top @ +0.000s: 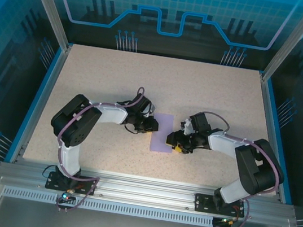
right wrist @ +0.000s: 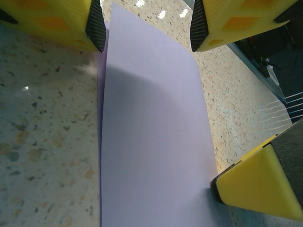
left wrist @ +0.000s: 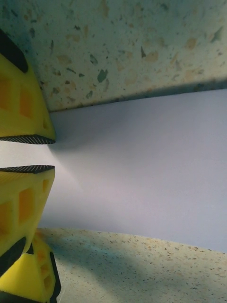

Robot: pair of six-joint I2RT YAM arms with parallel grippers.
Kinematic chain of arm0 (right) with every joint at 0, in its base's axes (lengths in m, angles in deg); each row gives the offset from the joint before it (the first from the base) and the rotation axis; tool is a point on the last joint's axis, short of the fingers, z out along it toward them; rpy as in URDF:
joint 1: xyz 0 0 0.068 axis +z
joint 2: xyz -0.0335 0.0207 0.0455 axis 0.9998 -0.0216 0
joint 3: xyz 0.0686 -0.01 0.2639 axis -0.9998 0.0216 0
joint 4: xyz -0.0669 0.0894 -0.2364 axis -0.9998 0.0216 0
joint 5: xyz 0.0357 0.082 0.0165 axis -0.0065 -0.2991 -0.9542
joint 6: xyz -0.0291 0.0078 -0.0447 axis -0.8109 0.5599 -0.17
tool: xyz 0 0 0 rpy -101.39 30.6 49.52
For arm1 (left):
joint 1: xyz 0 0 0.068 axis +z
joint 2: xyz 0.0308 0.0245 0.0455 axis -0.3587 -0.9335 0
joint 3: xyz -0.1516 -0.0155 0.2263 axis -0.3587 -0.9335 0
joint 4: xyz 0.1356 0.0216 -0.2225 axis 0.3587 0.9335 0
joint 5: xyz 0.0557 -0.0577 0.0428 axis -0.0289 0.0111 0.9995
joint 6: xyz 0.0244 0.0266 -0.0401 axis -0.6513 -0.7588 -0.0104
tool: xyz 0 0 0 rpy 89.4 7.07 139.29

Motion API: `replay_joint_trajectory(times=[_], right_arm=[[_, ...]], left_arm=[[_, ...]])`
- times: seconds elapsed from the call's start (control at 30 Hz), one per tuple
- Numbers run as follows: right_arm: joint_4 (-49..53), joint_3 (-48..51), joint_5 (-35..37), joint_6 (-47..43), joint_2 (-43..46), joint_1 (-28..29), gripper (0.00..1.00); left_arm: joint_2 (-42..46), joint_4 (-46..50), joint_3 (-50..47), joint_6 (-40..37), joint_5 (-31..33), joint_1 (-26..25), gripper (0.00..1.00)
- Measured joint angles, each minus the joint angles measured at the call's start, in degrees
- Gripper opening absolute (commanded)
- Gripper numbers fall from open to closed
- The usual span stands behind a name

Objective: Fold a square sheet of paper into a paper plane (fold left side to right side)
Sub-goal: Fold the triangle a second time at the center of the table.

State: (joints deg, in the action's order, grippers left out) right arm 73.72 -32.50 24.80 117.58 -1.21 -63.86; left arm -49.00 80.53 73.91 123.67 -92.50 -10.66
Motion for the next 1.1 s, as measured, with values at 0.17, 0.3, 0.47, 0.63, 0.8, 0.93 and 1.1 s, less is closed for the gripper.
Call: replay_joint_trajectory(times=[0.17,0.3,0.47,0.63,0.8,0.93,1.1], right_arm=[[-1.0,-0.3,-0.3,0.7,-1.0,0.3,0.5],[-2.3,-0.3,-0.6,1.2,-1.1,0.3,0.48],[-3.8,-1.0,-1.7,2.3,-1.1,0.2,0.46],[-3.9,-3.9,-2.5,2.8,-2.1,-0.3,0.45],[-2.4,-8.2,-3.0,2.7,-3.8,-1.1,0.44],[-0.5,-10.9,-3.0,2.3,-4.8,-1.5,0.44],[1.7,-12.4,-3.0,1.8,-5.7,-1.5,0.44]], left_arm=[[0.1,0.0,0.0,0.0,0.0,0.0,0.25],[0.5,-0.1,-0.3,-0.1,0.0,-0.1,0.32],[5.7,0.0,-2.7,-2.1,0.5,-0.3,0.52],[16.3,0.0,-5.4,-6.3,2.0,-0.6,0.63],[26.0,0.1,-8.9,-11.7,5.0,-4.2,0.69],[30.1,1.7,-10.7,-15.9,10.1,-10.9,0.75],[30.7,4.7,-10.8,-19.8,18.4,-20.9,0.78]])
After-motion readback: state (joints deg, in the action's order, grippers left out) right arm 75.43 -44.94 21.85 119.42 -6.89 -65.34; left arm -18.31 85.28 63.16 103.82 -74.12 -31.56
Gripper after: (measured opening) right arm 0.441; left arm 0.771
